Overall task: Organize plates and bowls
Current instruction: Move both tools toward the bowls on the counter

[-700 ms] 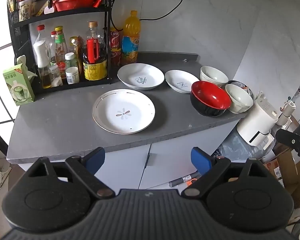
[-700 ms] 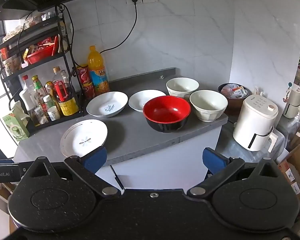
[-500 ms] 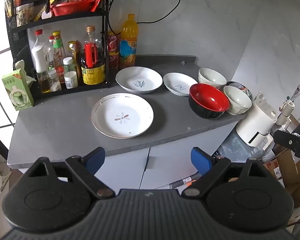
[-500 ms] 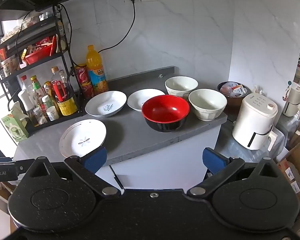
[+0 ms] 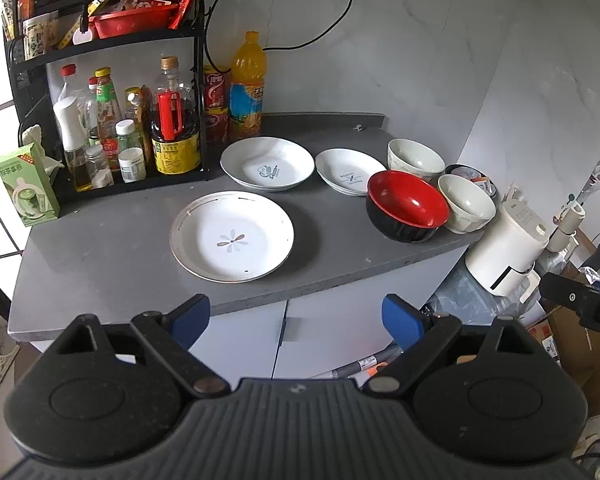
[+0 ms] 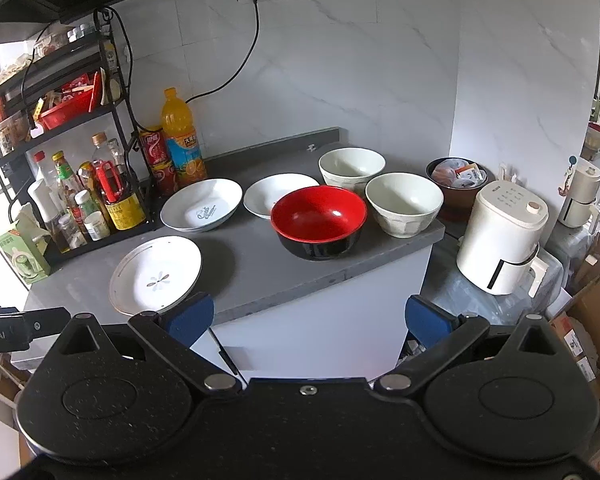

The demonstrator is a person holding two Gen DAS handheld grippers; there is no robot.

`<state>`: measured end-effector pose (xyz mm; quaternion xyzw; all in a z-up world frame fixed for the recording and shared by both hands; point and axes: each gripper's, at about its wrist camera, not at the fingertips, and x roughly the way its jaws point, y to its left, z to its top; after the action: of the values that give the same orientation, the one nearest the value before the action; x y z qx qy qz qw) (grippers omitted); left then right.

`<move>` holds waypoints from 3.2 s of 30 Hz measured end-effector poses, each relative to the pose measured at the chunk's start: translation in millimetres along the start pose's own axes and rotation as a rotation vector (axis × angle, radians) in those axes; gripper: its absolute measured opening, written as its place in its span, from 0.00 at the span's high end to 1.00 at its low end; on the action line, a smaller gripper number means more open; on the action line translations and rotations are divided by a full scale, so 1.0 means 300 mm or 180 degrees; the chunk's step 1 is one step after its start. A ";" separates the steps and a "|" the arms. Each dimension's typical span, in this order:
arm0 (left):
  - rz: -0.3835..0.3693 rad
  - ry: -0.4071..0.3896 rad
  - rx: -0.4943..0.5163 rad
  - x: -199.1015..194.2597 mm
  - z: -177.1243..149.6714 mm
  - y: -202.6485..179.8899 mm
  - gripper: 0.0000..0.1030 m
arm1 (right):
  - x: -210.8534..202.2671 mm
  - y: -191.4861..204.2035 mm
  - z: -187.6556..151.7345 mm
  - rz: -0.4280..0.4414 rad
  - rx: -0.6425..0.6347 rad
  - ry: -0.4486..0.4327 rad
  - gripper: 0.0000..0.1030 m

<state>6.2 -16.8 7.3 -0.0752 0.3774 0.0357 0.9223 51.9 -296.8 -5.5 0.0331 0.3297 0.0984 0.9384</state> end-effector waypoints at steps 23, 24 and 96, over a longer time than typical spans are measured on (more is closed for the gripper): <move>0.0040 -0.0012 -0.0056 -0.063 -0.003 -0.046 0.11 | -0.050 -0.032 0.011 0.0094 -0.0095 0.0040 0.00; 0.0045 -0.0007 -0.0055 -0.066 -0.002 -0.048 0.11 | -0.051 -0.031 0.011 0.0094 -0.0111 0.0037 0.00; -0.0358 0.0308 0.0228 0.396 0.359 -0.141 0.11 | 0.303 -0.154 0.187 -0.0114 0.0407 0.0099 0.00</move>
<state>170.4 -39.6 4.4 -0.0648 0.4178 -0.0334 0.9056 164.0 -323.0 -23.3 0.0856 0.3504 0.0608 0.9307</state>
